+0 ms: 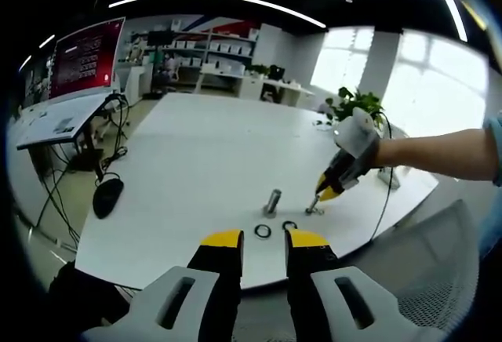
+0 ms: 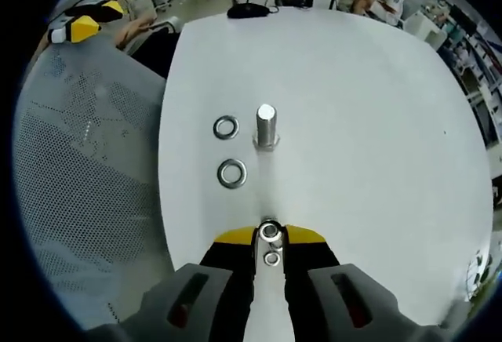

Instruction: Place the washer onto the threaded stud by aligning its center hole with the stud, sliding it down to the base, and recovering from edge contact or off-axis alignment until the washer reaches the visible bottom stop.

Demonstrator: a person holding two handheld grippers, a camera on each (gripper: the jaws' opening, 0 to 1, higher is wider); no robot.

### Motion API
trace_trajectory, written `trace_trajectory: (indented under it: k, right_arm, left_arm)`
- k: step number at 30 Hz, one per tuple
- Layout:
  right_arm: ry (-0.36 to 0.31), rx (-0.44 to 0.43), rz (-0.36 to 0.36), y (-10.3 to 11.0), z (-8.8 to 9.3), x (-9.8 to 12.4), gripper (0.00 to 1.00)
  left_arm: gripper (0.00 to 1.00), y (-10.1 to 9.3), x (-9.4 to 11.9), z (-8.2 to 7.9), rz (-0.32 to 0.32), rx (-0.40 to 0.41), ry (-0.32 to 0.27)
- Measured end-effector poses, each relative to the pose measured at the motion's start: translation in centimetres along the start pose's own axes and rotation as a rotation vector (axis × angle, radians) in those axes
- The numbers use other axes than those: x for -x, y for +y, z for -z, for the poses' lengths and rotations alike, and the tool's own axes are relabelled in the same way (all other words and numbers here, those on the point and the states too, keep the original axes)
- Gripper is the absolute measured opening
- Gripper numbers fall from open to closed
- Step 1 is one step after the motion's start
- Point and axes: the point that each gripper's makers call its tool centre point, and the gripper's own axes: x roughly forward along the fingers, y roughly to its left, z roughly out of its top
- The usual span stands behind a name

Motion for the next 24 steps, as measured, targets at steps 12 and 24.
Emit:
trace_trajectory:
  k: [12, 24]
  right_arm:
    - [0.052, 0.030, -0.010, 0.0, 0.5, -1.4, 0.14]
    - [0.085, 0.047, -0.029, 0.0, 0.9, -3.0, 0.14]
  left_arm:
    - [0.18, 0.0, 0.0, 0.0, 0.001, 0.003, 0.000]
    - [0.17, 0.1, -0.1, 0.1, -0.006, 0.018, 0.008]
